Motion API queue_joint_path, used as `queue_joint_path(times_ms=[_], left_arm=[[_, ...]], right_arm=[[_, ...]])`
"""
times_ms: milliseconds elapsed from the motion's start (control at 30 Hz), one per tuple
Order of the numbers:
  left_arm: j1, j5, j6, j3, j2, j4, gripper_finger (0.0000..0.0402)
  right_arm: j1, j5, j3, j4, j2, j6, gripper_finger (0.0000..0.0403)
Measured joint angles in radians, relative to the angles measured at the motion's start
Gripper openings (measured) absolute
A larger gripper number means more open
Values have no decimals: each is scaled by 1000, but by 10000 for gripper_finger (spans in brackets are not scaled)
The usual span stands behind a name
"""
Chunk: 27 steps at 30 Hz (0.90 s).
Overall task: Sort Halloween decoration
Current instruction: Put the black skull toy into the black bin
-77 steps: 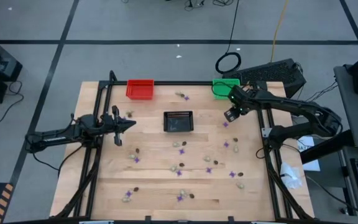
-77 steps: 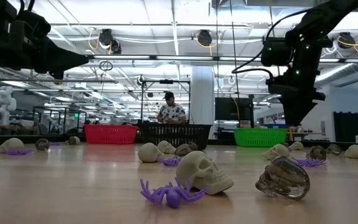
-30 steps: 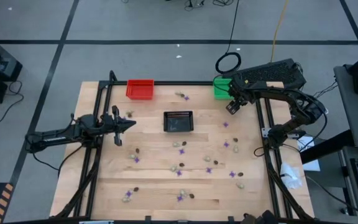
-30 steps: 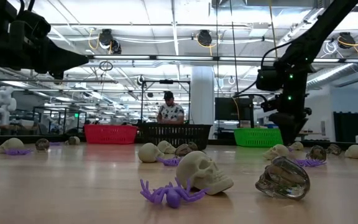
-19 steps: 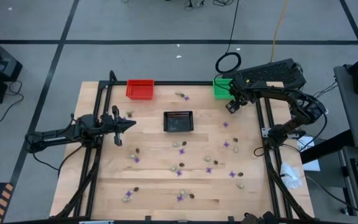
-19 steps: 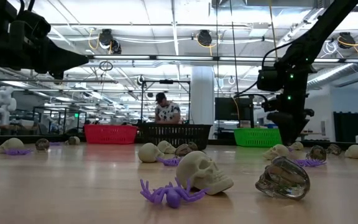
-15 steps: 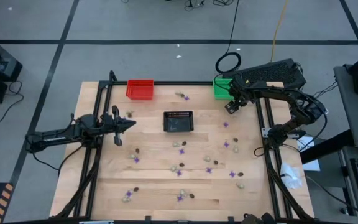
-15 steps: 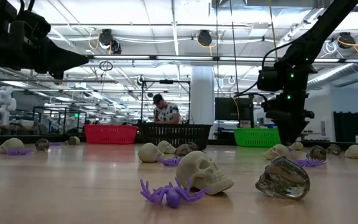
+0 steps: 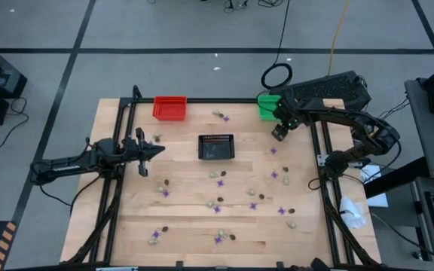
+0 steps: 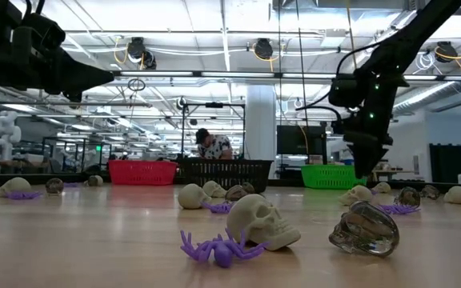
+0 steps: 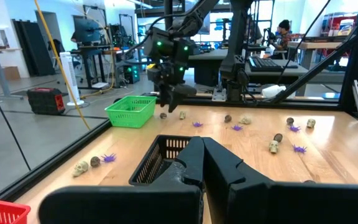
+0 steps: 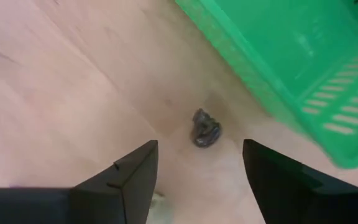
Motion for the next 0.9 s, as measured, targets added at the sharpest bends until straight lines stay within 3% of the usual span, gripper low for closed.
queue_joint_path(times_ms=[267, 467, 900], left_arm=[[0, 0, 0, 0, 0, 0, 5], [0, 0, 0, 0, 0, 0, 5], [0, 0, 0, 0, 0, 0, 5]], right_arm=[[2, 25, 0, 25, 59, -145, 224], [-10, 21, 0, 50, 98, -154, 222], [-24, -74, 0, 65, 111, -149, 146]])
